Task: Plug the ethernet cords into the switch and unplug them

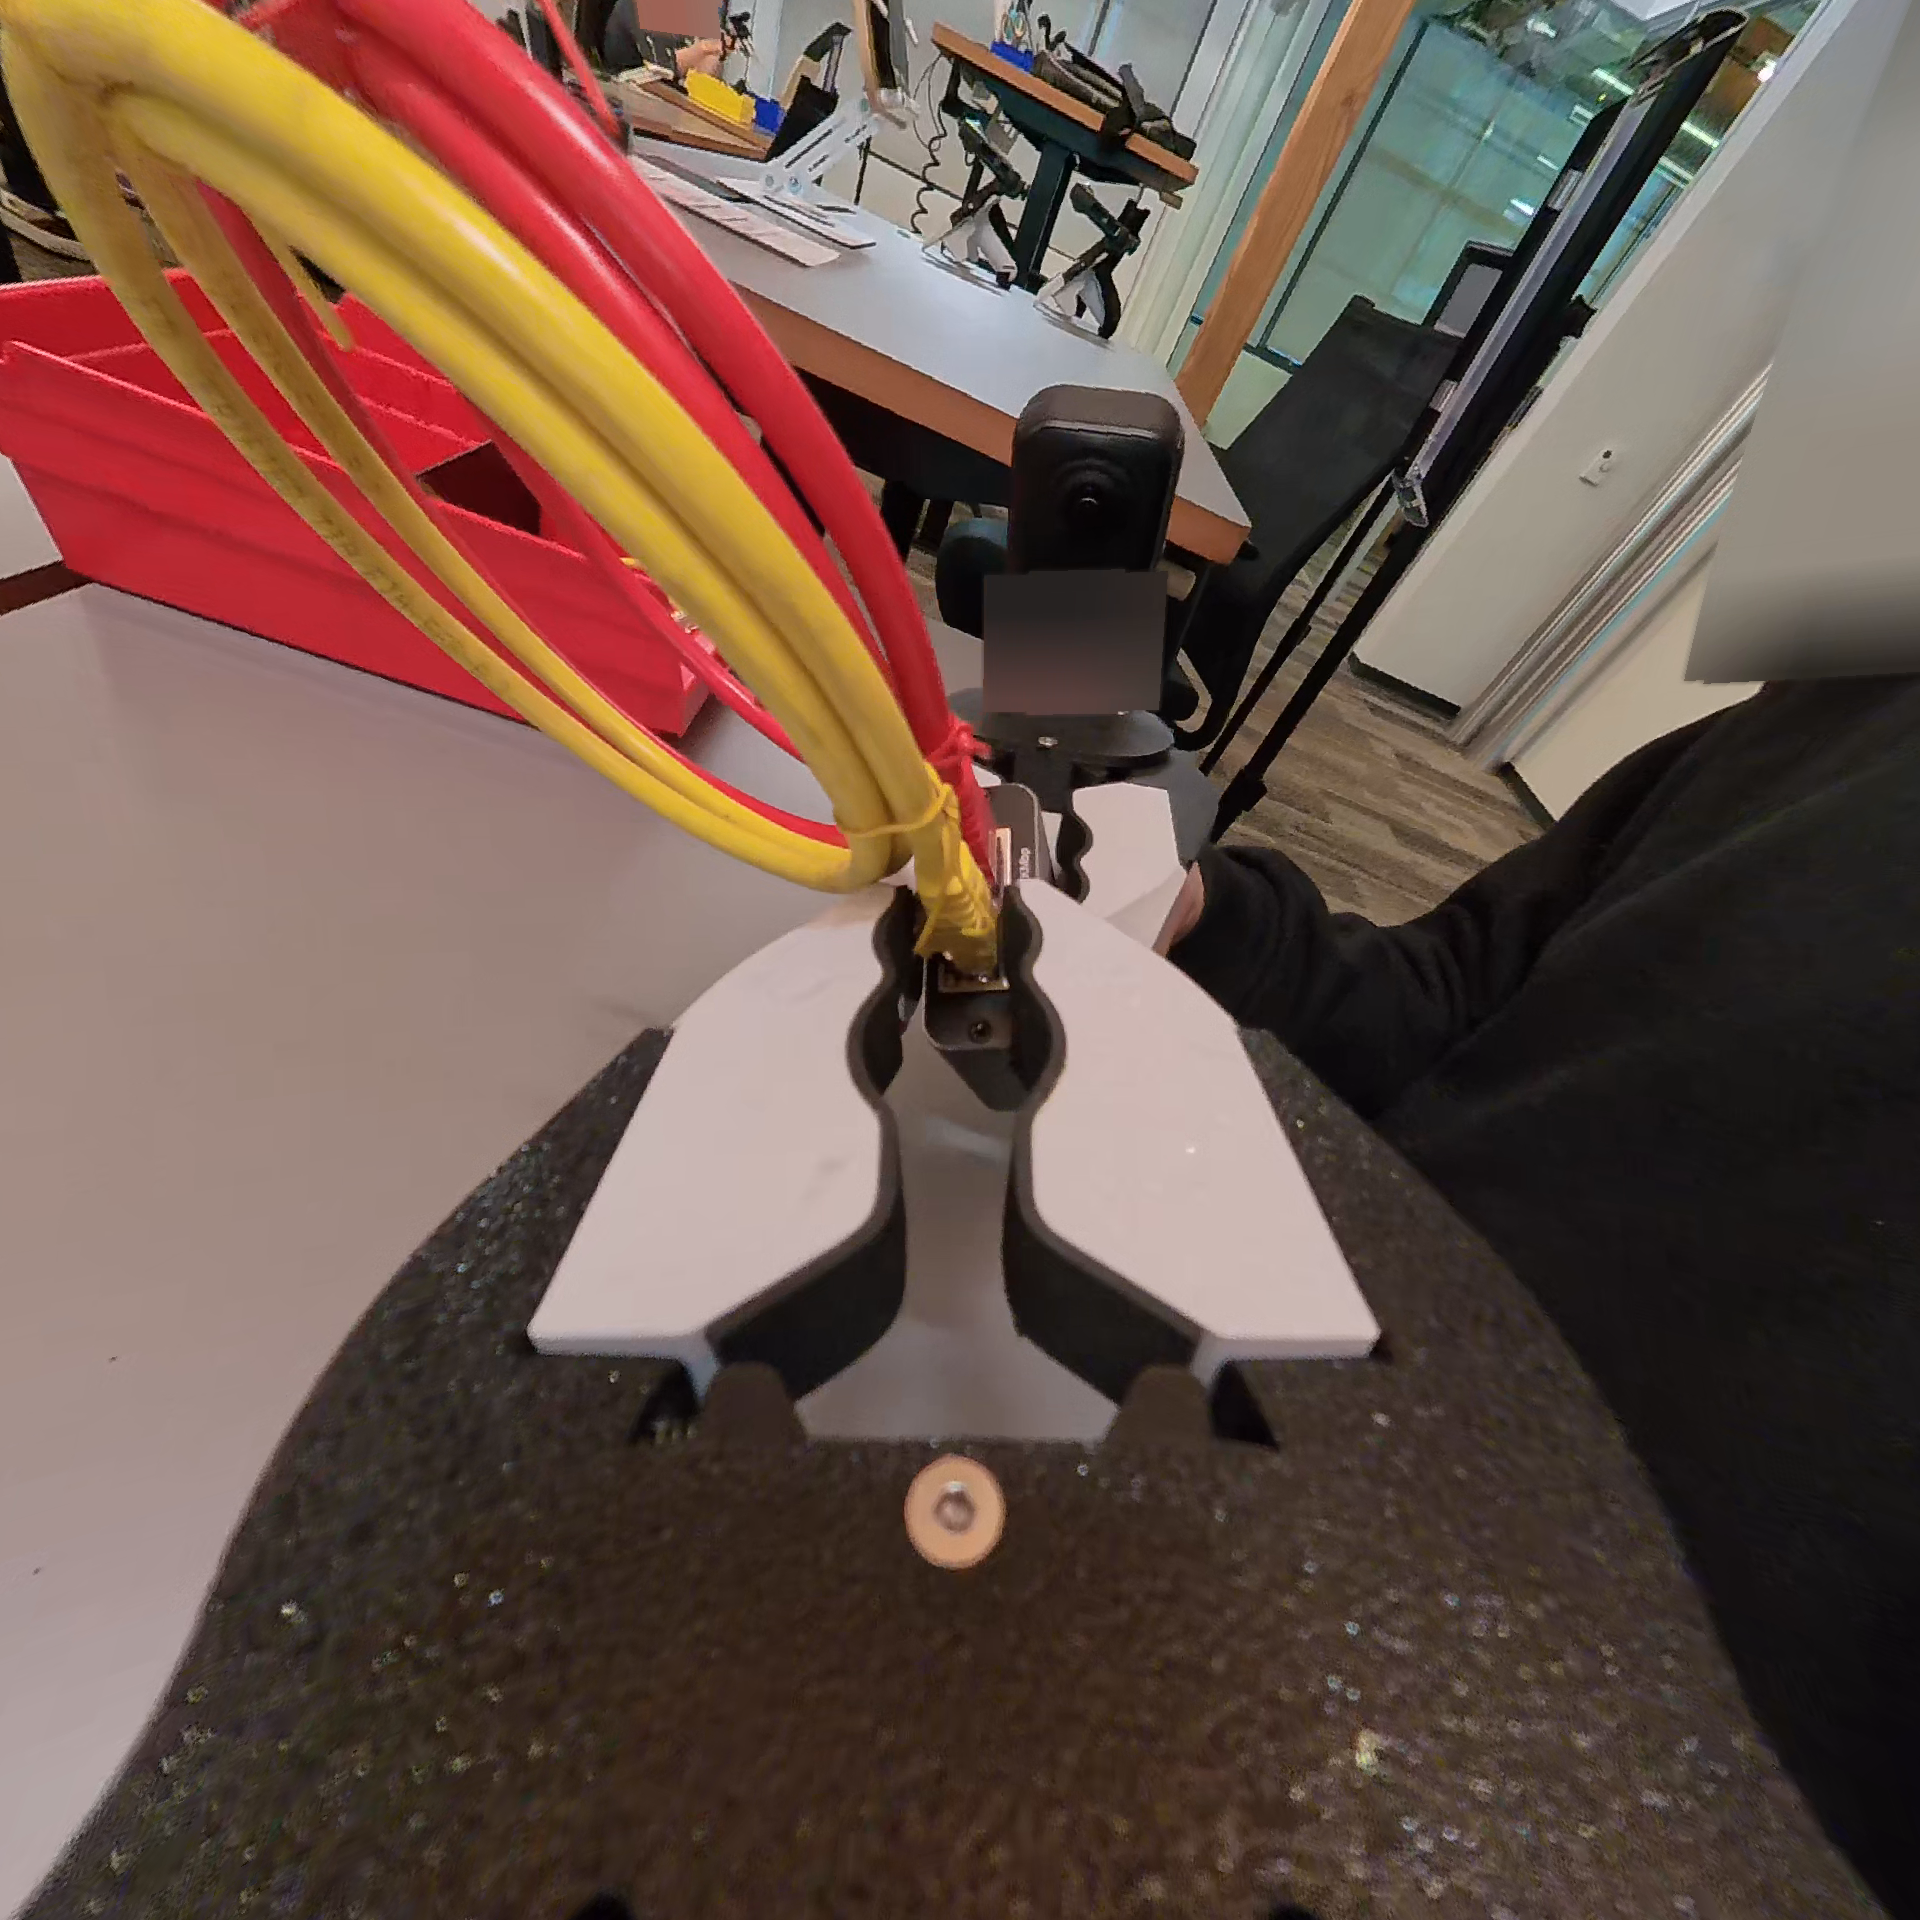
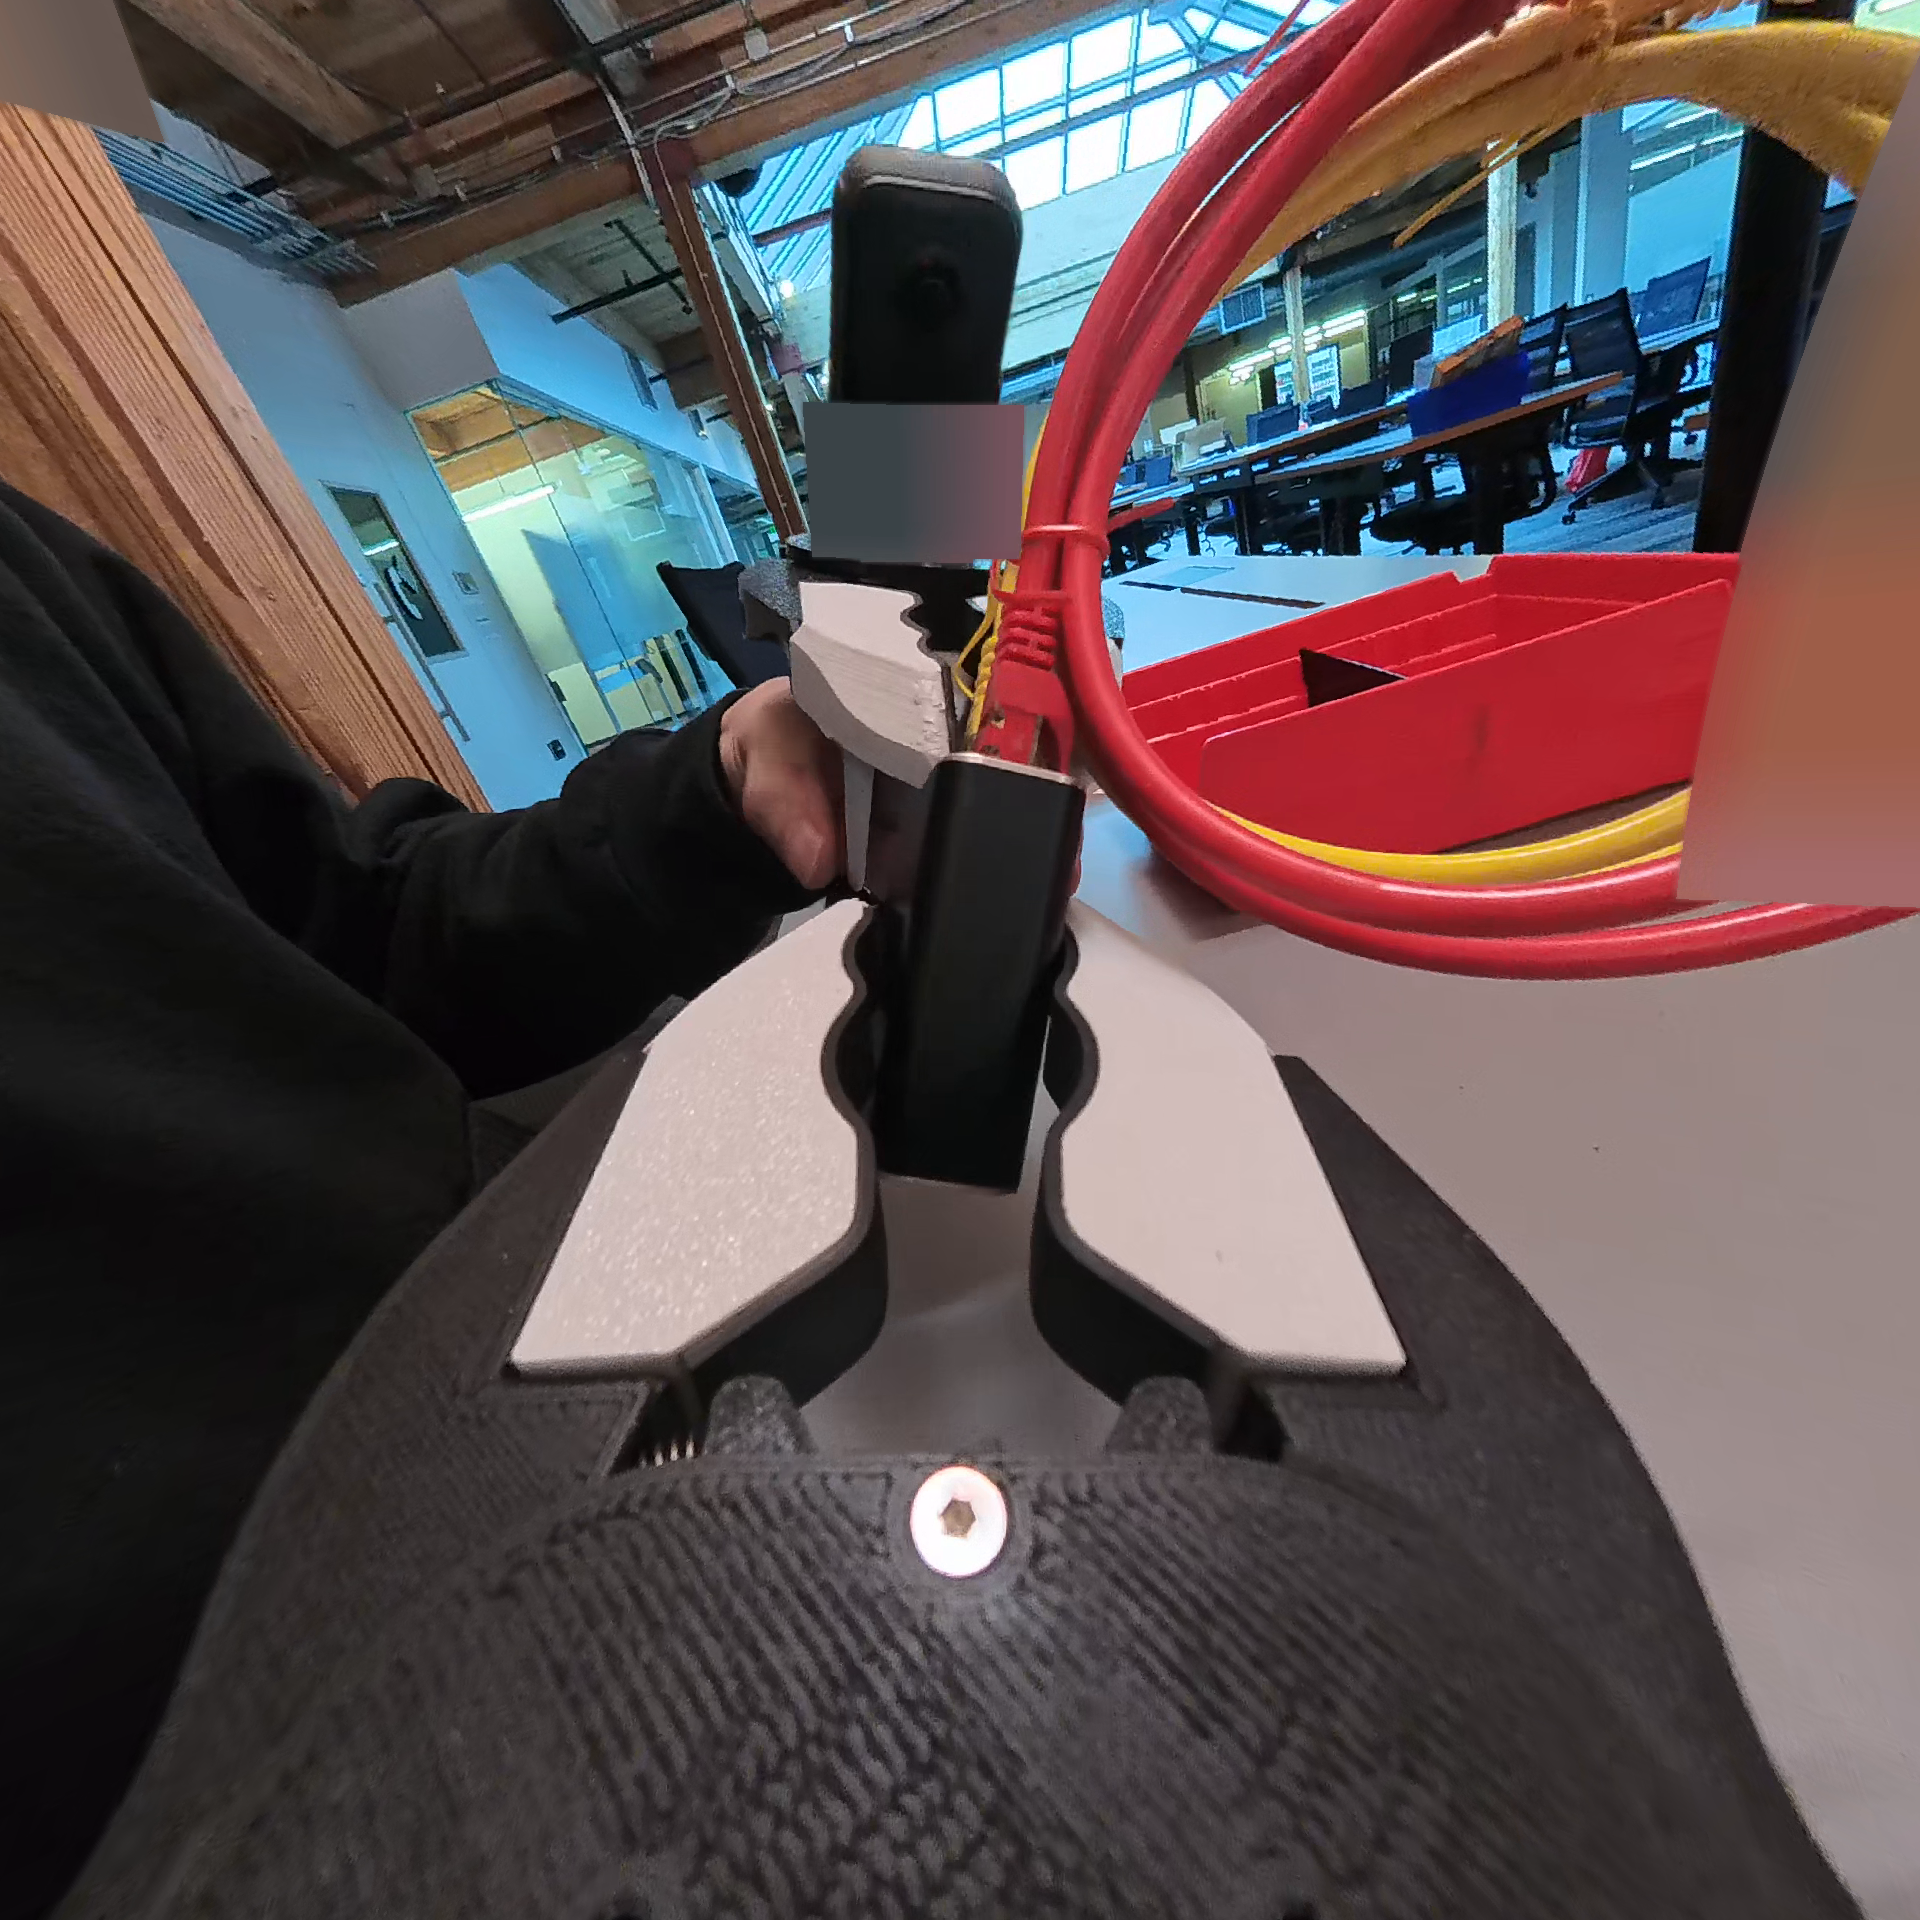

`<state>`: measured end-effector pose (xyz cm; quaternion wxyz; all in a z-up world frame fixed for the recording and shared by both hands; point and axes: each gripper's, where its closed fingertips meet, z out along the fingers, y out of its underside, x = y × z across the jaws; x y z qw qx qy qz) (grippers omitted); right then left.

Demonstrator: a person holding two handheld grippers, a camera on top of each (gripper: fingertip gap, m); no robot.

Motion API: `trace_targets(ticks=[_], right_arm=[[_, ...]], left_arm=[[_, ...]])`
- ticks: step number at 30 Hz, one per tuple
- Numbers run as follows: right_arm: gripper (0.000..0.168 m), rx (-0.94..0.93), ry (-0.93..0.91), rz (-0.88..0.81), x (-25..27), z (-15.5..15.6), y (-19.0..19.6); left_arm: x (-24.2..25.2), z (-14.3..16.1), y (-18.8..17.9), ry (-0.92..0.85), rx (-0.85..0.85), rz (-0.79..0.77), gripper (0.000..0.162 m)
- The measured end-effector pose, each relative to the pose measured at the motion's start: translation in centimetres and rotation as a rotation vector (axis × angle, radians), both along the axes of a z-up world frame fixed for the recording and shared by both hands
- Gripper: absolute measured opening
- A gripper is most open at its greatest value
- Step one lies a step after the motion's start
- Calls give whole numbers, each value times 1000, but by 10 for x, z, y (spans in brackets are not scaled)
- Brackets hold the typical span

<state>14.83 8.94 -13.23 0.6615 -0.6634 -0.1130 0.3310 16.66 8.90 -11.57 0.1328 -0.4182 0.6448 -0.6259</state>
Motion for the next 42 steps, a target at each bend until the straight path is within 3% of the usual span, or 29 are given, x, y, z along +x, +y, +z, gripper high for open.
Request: trace_targets(ticks=[15,17,18,20,21,26,29,32,36,42], right_arm=[[29,-14,13,-1,1,-1,1],[30,-21,18,-14,3,-2,2],[30,-26,24,-17,4,-2,2],[30,-26,35,-9,4,-2,2],[30,-21,34,-24,6,-2,2],[29,-10,37,-42,13,0,0],[29,4,41,-26,10,1,-1],[29,34,35,-21,8,4,-2],[29,38,23,-14,5,4,-2],[29,41,12,6,1,4,-2]], left_arm=[[0,-1,0,20,-22,18,19],[-5,-1,-7,18,-31,-44,59],[-5,-4,-10,25,-14,-52,60],[4,-11,-3,0,100,44,38],[6,-8,2,-43,132,86,35],[2,11,11,-68,-32,78,31],[1,15,12,-70,-70,79,14],[0,15,10,-61,-83,64,12],[0,6,12,-7,-38,63,23],[-2,2,0,17,-15,-1,17]])
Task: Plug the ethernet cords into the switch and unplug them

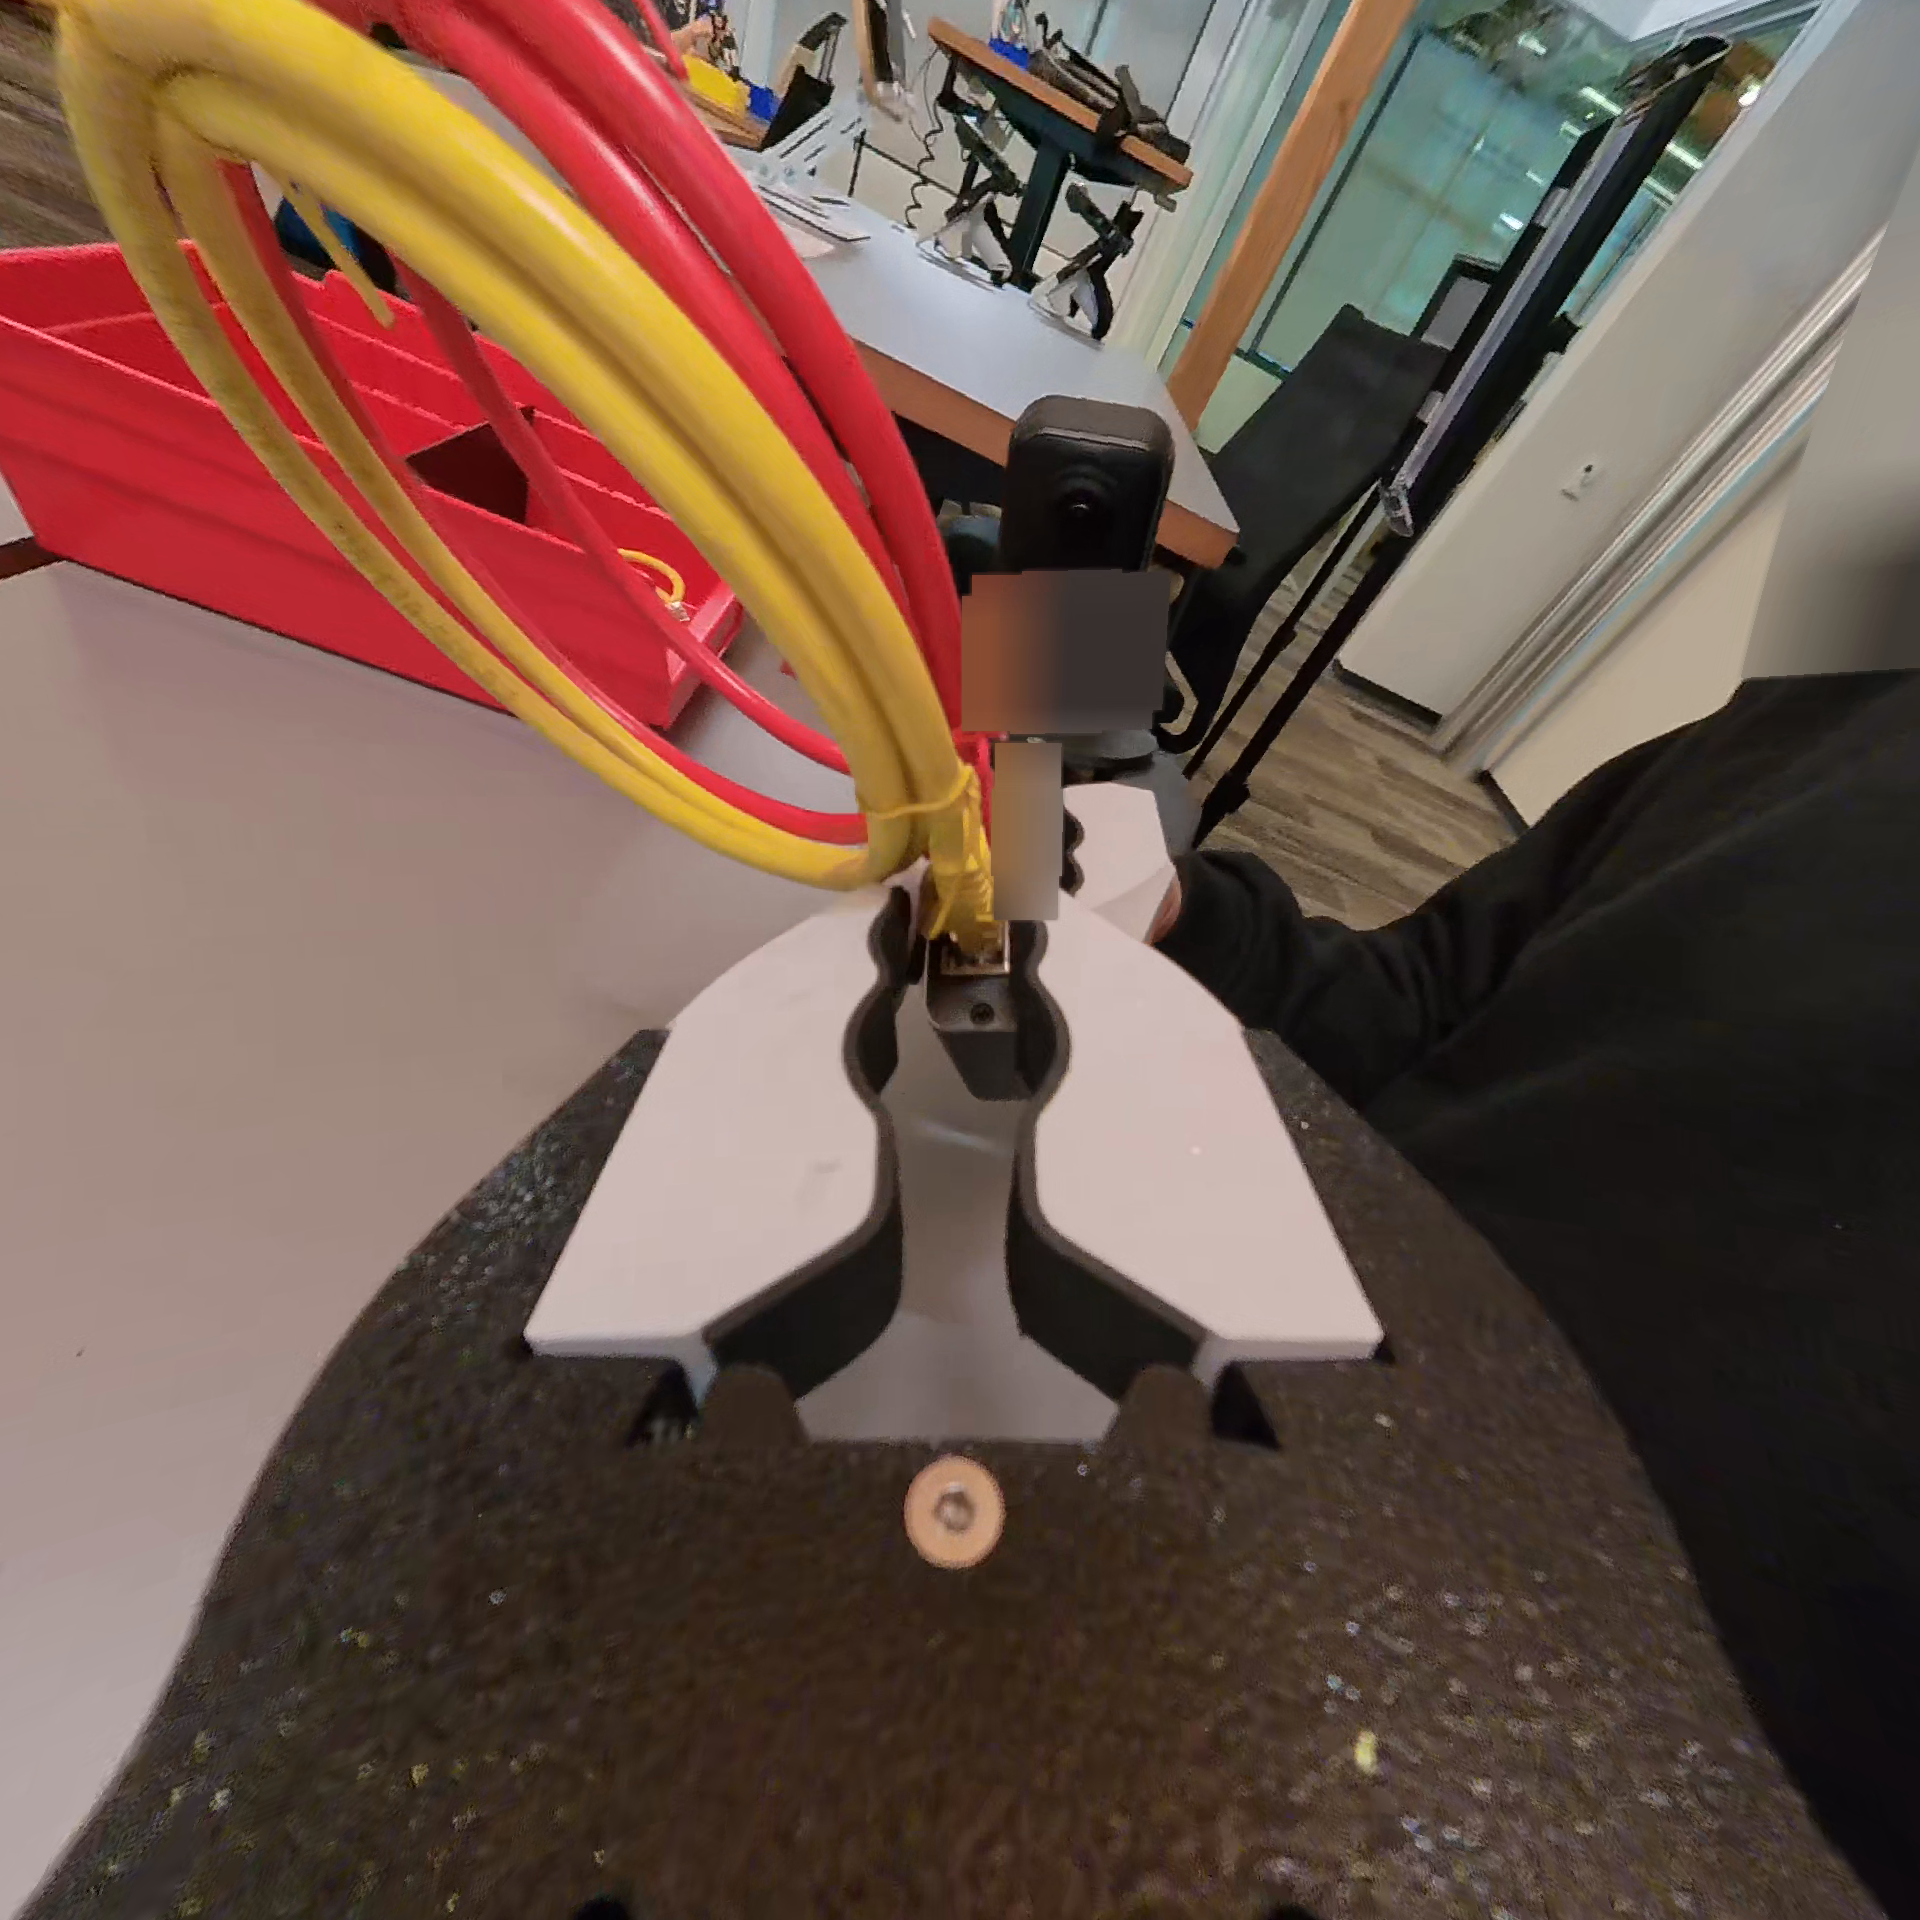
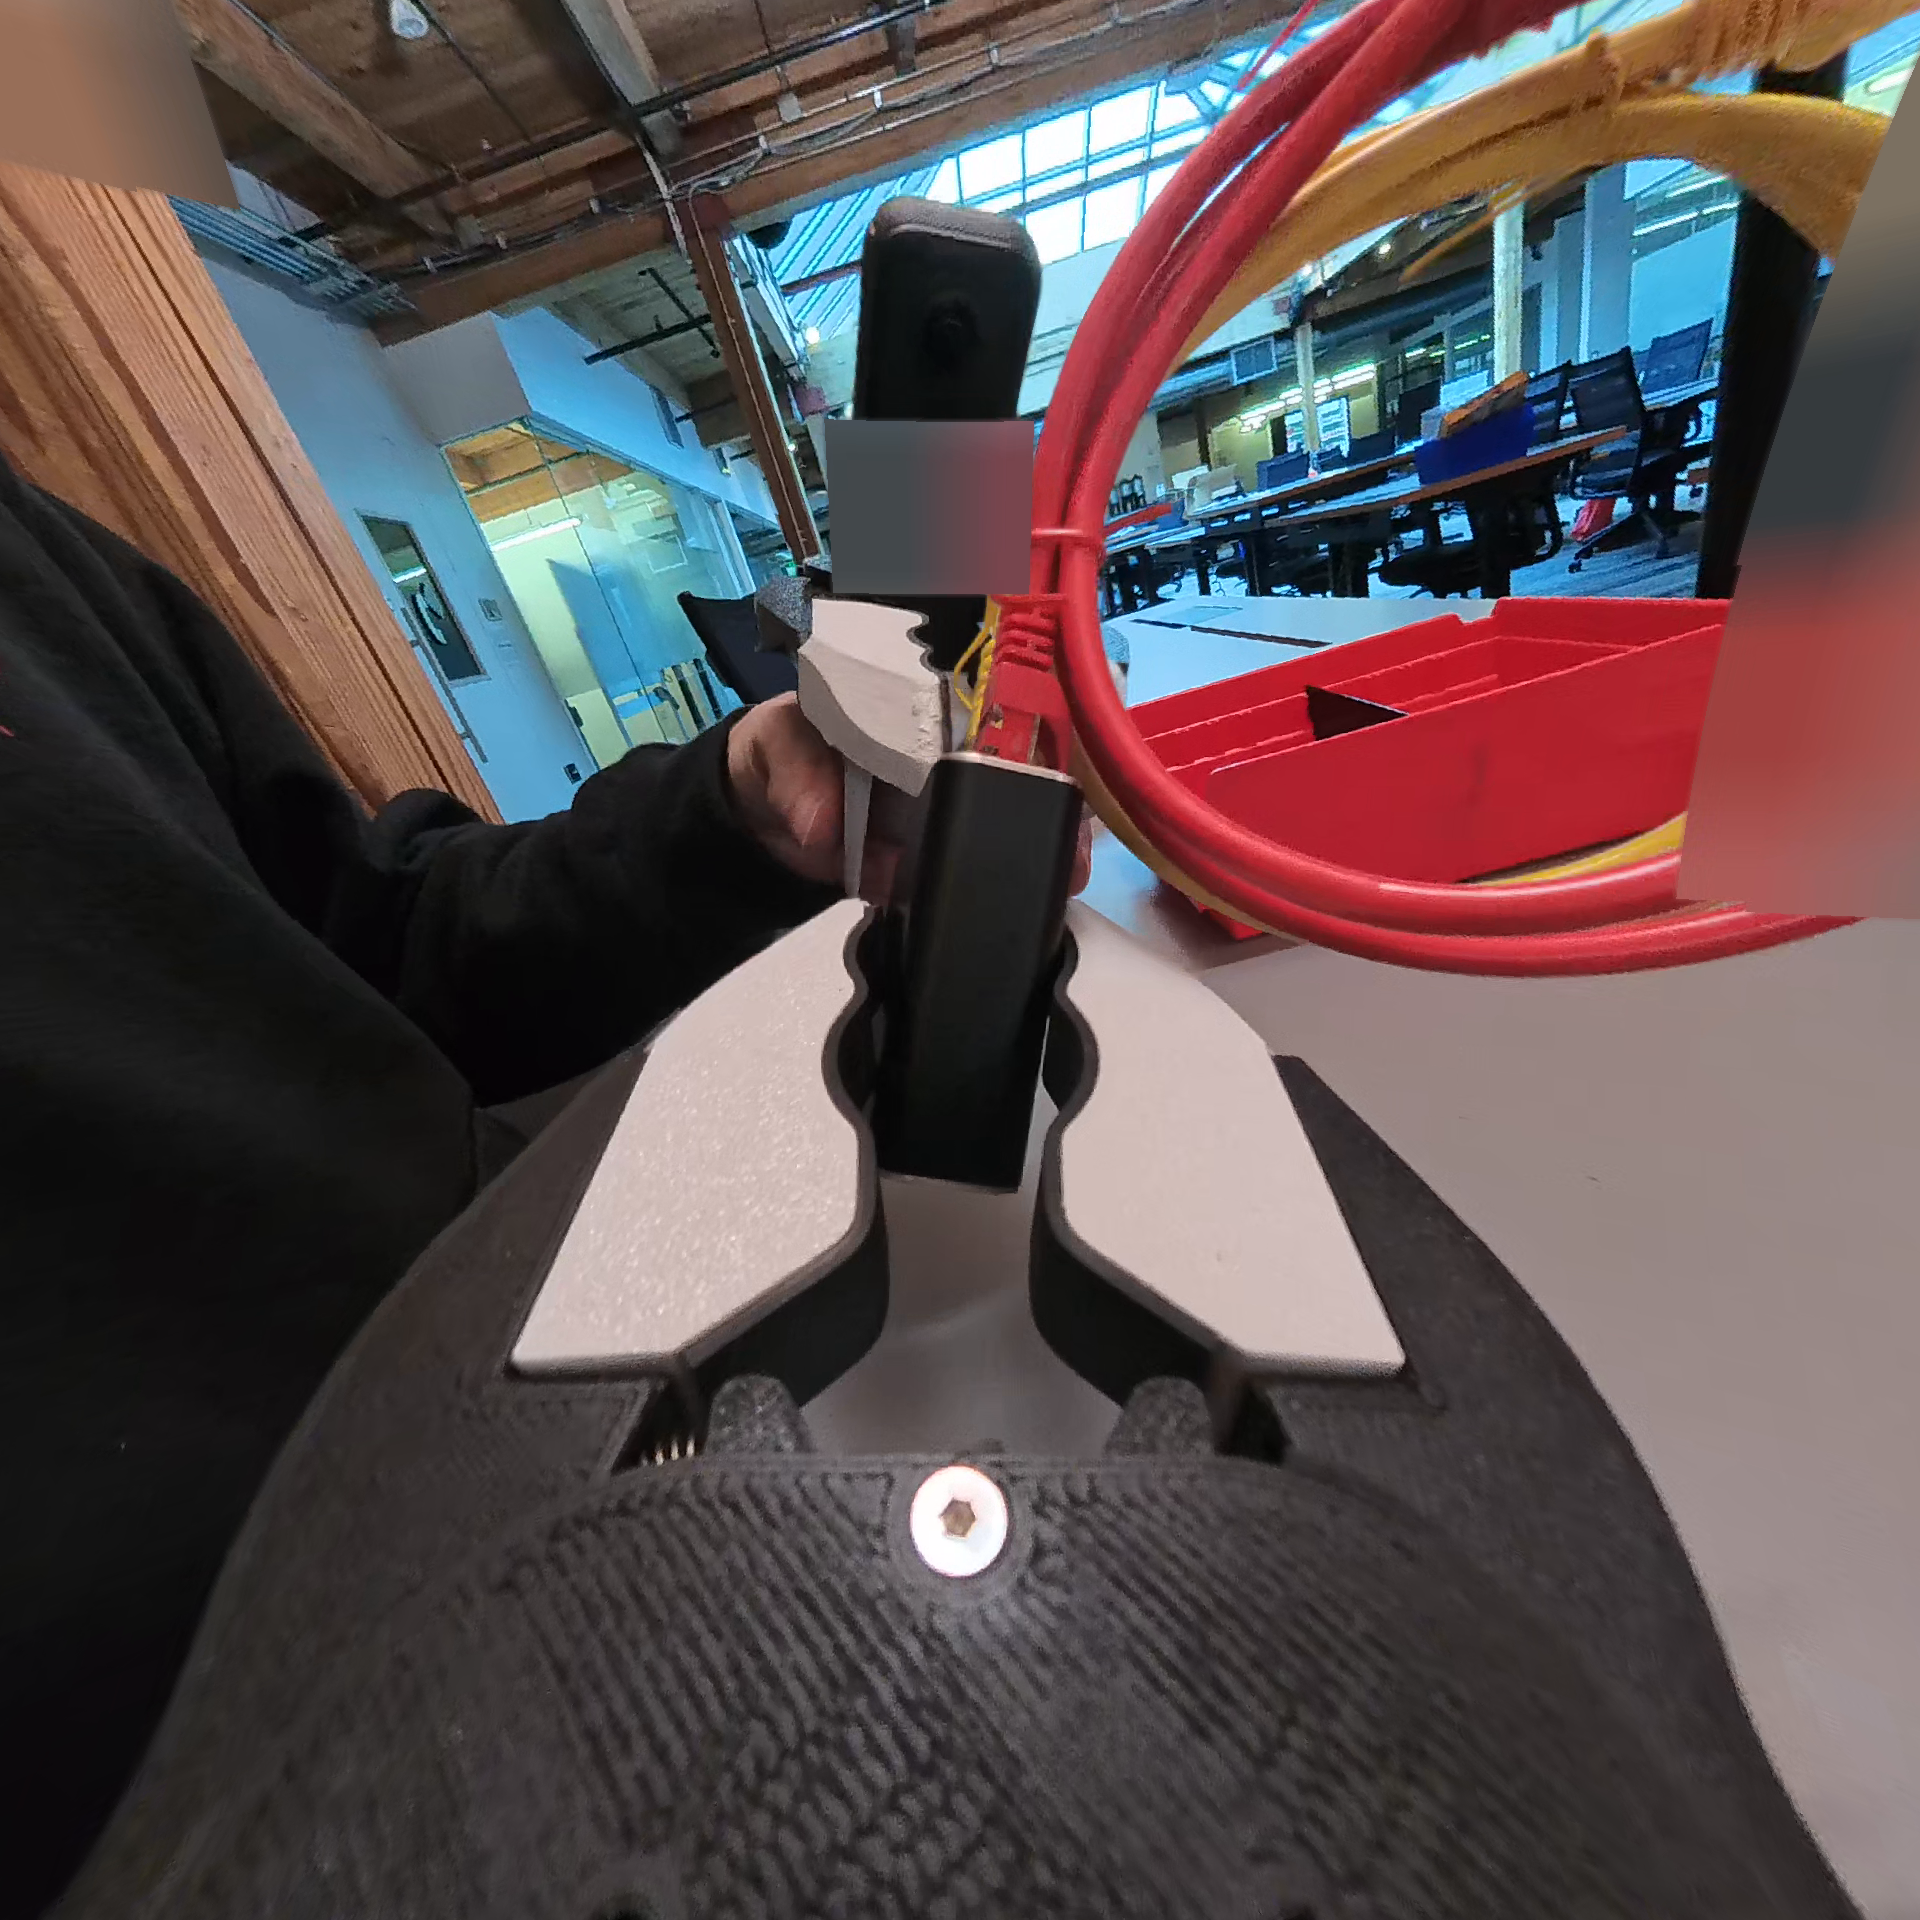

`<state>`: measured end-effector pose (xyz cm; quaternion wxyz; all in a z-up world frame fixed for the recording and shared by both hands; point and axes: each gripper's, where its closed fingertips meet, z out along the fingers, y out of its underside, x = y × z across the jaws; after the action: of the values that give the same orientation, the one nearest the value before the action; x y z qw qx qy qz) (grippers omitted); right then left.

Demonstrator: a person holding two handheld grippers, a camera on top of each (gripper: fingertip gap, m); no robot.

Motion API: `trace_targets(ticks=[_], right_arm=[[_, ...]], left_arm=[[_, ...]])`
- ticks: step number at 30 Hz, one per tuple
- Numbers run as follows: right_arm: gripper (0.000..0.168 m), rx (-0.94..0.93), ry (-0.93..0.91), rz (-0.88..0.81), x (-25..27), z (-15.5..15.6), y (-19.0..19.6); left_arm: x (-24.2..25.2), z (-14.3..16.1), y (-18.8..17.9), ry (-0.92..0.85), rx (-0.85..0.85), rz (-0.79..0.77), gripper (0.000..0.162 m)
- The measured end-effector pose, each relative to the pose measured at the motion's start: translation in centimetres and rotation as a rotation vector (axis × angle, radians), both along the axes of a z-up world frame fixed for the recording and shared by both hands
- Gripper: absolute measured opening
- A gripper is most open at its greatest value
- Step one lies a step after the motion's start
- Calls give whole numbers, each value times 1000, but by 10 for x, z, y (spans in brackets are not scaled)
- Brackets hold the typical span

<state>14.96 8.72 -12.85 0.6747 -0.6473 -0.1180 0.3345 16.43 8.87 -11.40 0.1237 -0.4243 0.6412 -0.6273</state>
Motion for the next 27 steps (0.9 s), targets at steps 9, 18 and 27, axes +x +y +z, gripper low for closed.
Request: trace_targets(ticks=[9,18,27], right_arm=[[29,-15,-54,17,-4,-4,-2],[28,-32,-63,26,-5,-6,-2],[28,-38,-43,20,-4,-7,0]], left_arm=[[-5,-4,-4,24,-25,-52,14],[-6,-6,-5,64,13,-60,14],[-5,-8,-2,86,42,-47,14]])
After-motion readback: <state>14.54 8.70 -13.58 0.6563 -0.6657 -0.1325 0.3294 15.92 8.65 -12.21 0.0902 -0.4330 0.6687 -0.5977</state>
